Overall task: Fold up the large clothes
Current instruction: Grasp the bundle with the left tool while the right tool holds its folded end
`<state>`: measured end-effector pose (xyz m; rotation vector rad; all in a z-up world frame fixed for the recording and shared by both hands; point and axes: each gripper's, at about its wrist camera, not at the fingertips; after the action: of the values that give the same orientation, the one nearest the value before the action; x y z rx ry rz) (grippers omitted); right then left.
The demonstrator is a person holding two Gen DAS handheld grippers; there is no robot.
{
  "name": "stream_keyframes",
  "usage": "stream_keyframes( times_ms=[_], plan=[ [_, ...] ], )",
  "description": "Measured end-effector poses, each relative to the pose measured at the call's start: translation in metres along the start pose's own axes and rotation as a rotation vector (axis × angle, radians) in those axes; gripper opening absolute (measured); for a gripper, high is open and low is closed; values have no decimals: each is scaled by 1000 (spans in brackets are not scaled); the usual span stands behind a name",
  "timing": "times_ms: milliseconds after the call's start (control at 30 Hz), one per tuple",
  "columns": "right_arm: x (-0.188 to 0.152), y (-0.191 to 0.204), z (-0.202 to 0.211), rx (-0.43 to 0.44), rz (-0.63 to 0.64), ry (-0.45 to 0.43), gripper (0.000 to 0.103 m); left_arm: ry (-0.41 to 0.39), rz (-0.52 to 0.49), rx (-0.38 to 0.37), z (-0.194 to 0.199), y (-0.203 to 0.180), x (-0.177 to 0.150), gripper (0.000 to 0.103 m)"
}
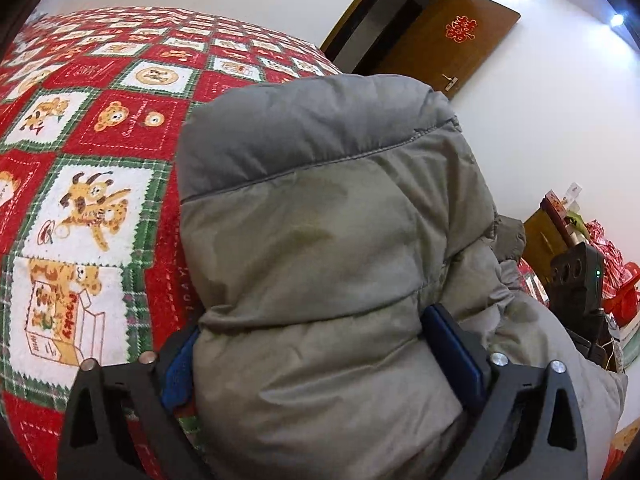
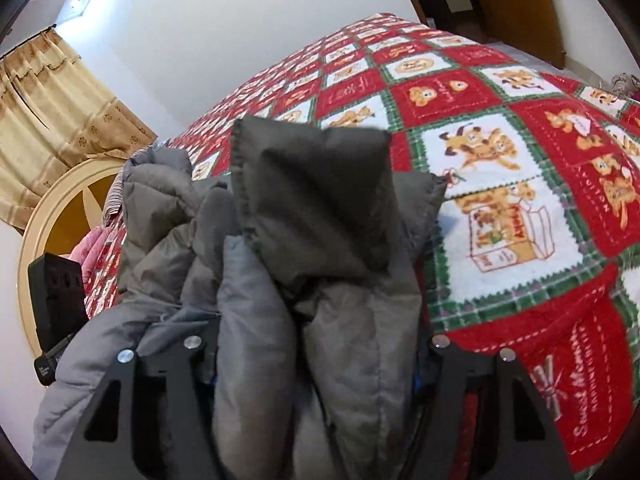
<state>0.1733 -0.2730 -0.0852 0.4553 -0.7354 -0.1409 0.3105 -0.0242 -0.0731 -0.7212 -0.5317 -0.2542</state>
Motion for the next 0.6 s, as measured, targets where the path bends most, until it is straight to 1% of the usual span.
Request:
stream_keyframes(
  times_ms=[33,67,100,167,233,333,433,500,567,600],
  plan=[
    [-1,5,-1,20,3,16,55,6,5,-32,4,-2,-3,74],
    [-4,8,1,55,-4,37,45,13,17,-63,8,-4,-7,71],
    [-6,12,0,79,-12,53,42,15,24,-73,15,-7,-14,69],
    [-17,21,11,70,-18,59,34,10,22,-62,31,-16,-30,65],
    [-25,27,25,74,-40,48,30,11,31,-70,48,-25,-44,64],
    [-36,40,64,104,-45,-12,28,4,19,-114,70,-46,-54,64],
    [-38,42,124,101,-27,-93,27,9,3,-191,87,-81,-52,63],
    [-35,36,163,98,-18,-140,26,10,-38,-253,89,-118,-46,63],
    [-27,17,207,89,-27,-185,25,23,-70,-297,80,-149,-45,63],
    [-26,10,218,84,-38,-199,25,31,-82,-310,74,-162,-45,63]
  ],
)
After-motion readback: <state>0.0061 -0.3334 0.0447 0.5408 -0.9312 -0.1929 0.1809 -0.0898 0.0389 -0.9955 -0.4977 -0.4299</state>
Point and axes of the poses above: each gripper's, at about its wrist camera, not at the fingertips, and z roughly against the way its jaws point, y to its left, x to its top, and after that the axes turned 4 degrees about z, right-handed
